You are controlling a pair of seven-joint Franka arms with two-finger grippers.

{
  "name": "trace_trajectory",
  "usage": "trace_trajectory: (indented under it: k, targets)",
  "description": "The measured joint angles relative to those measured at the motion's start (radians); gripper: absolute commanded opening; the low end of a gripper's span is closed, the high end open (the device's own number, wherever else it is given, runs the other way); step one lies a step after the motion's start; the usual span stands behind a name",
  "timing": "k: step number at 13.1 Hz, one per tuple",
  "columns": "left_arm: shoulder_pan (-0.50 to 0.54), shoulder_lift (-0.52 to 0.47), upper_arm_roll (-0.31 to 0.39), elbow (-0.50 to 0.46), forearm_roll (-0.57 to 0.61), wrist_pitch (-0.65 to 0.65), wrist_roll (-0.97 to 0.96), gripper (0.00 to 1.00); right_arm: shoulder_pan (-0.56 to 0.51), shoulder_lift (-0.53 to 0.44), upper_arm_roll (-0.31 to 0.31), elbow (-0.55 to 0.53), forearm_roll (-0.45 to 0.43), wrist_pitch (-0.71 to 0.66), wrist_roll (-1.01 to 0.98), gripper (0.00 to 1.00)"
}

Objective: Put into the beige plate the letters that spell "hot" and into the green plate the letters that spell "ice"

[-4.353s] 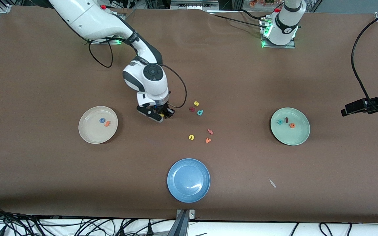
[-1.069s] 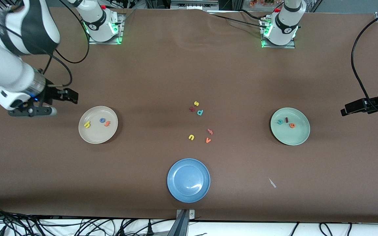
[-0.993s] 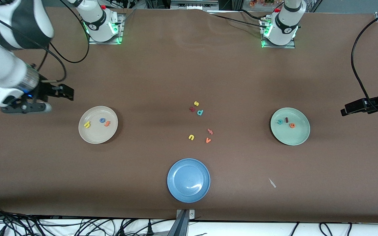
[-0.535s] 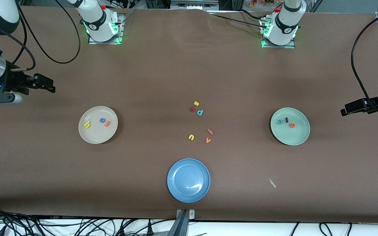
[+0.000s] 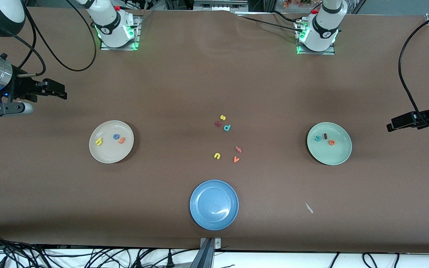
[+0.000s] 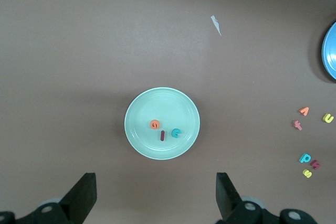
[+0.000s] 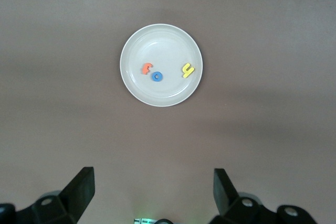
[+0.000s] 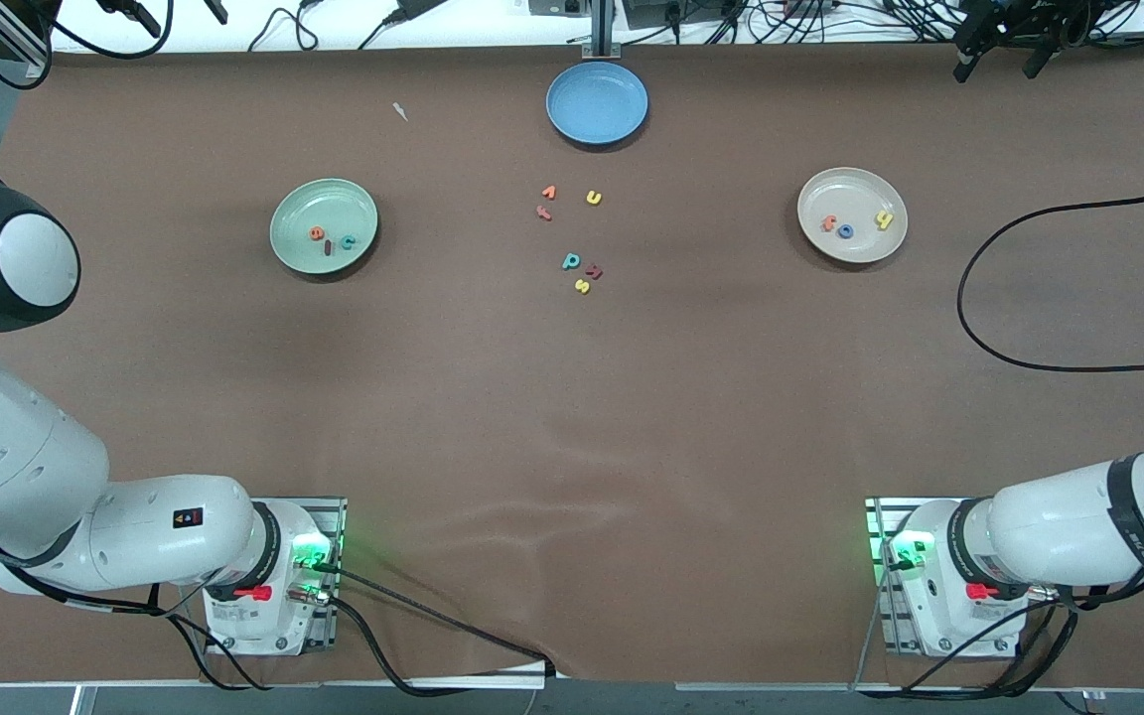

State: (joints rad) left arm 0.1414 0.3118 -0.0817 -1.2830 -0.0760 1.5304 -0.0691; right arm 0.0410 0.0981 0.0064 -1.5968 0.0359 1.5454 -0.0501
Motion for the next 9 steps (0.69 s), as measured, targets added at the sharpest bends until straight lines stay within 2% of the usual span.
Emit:
trace_trajectory:
  k: [9]
  targets:
    - [0.0,0.0,0.0,0.0,0.0,0.0,0.0,1.0,-0.002,0.002,-0.038,0.037,-0.008,-0.001,-0.001,1.0]
